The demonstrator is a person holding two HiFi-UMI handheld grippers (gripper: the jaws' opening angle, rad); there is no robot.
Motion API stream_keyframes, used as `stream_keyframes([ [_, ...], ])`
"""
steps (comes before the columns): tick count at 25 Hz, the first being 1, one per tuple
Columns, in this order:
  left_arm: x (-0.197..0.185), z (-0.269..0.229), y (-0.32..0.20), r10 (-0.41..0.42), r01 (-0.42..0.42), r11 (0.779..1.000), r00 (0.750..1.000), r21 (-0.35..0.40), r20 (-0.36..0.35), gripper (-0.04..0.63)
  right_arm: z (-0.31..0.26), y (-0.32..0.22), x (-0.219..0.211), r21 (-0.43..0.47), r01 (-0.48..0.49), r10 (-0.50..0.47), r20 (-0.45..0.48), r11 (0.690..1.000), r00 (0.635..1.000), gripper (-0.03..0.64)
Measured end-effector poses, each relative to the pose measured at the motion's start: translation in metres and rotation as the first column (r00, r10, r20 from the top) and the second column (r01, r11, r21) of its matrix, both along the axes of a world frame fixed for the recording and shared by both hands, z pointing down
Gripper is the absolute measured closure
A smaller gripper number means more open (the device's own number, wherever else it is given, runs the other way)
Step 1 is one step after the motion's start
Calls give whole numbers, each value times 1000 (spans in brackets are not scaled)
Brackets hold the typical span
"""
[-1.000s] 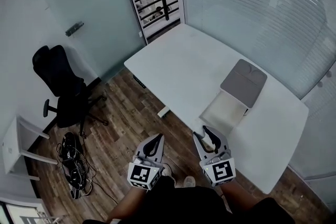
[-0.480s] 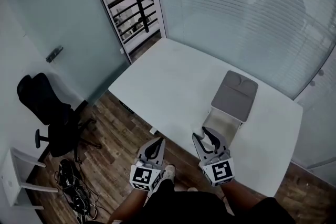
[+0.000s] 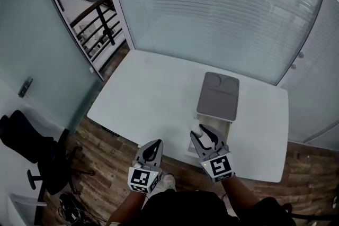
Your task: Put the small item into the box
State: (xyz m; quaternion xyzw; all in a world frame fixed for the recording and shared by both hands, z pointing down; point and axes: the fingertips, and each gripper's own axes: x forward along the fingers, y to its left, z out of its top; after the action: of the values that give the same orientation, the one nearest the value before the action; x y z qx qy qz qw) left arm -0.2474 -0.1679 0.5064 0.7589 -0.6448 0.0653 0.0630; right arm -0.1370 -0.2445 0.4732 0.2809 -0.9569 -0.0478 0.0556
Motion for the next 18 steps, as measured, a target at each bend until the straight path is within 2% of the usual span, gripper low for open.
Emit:
stream_keyframes([
  [2,-1,3,-9,49,-49,999,999,-13,-15,583,5,-8,6,-24,-61,60,-23,998,998,466],
  [5,2,-4,-28,140,-139,990,990,26,-22,583,14,-16,16,-78,-170,167,-37,982,985,466],
  [8,6,-4,-42,216,-214,975,976,53,-28,583,22,-23,26,-95,-254,248,-67,963,966,466],
  [14,11,4,-53,331,-331,943,944,18,4,583,33,-28,40,-59,-352,343,-124,934,931,466],
  [18,-2,2,-58,330,-331,944,943,11,33,583,48,-27,40,-72,-364,345,-194,929,918,466],
])
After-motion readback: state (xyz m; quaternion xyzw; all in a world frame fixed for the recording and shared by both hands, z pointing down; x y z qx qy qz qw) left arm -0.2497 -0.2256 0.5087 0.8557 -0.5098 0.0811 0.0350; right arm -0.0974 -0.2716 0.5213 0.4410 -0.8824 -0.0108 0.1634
